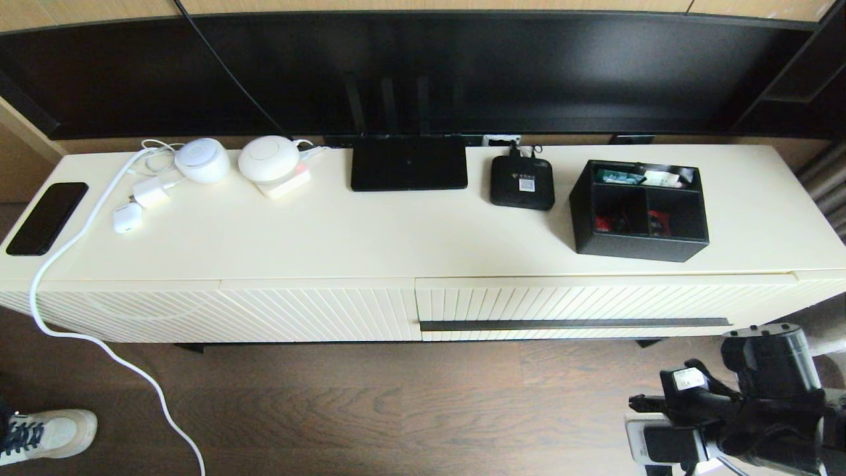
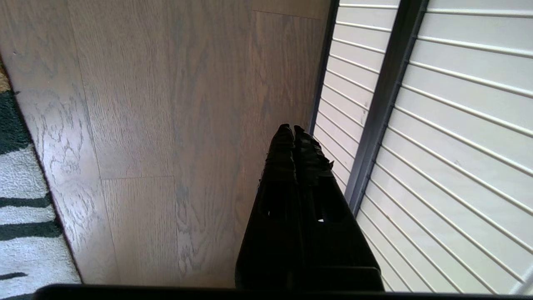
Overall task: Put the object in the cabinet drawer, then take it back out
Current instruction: Open the drawer
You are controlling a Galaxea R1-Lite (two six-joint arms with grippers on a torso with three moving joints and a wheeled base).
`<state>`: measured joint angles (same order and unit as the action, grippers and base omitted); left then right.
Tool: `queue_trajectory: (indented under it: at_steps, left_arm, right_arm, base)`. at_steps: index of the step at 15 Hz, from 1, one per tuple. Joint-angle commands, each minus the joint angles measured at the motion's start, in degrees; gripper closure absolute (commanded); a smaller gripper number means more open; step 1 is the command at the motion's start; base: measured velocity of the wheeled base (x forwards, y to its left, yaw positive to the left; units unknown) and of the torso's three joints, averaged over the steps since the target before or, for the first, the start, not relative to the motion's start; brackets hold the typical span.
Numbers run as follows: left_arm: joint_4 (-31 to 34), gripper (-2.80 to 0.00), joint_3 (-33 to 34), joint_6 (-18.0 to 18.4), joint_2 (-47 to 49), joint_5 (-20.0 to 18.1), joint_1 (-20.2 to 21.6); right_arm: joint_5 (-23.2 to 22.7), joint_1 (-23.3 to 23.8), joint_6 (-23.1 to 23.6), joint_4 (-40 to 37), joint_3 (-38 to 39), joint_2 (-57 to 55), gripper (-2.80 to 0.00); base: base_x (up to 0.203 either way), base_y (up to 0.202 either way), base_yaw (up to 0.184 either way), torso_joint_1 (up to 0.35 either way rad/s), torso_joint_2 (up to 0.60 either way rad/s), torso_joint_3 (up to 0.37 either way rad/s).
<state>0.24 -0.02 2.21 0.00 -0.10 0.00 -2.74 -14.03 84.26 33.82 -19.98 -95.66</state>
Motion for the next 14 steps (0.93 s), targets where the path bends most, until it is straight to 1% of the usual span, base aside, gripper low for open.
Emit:
queue_trajectory:
  at_steps: [1,3,5,6,7,14]
  left_arm:
    - [0.02,0.0,0.02,-0.01,0.0,0.01,0.0]
    - [0.02,0.0,0.02,-0.01,0.0,0.01,0.0]
    - [0.02,0.0,-0.05,-0.01,0.0,0.01,0.0]
    - [0.02,0.0,0.02,-0.01,0.0,0.01,0.0]
    - [-0.03,0.0,-0.03,-0.01,0.0,0.01,0.0]
    - [0.02,0.0,0.02,-0.01,0.0,0.01,0.0]
  right_arm:
    - [-0.06,-0.03,0.39,1.22,-0.43,-4.61,0.0]
    - [-0.07,-0.03,0.51,2.47,-1.35,-6.97,0.0]
    - [-0.19,-0.03,1.48,6.97,-1.13,-7.99,0.0]
    - [-0.42,0.06,1.96,7.75,-1.11,-8.01,-2.07]
    - [-0.42,0.14,2.37,7.75,-1.36,-7.79,-2.8]
    - [0.02,0.96,2.4,8.39,-4.25,-13.06,-2.8]
  base:
    - [0.0,0.0,0.0,0.0,0.0,0.0]
    - [0.0,0.0,0.0,0.0,0.0,0.0]
    - [0.0,0.0,0.0,0.0,0.0,0.0]
    - [0.0,0.0,0.0,0.0,0.0,0.0]
    - [0.0,0.0,0.0,0.0,0.0,0.0]
    - [0.0,0.0,0.0,0.0,0.0,0.0]
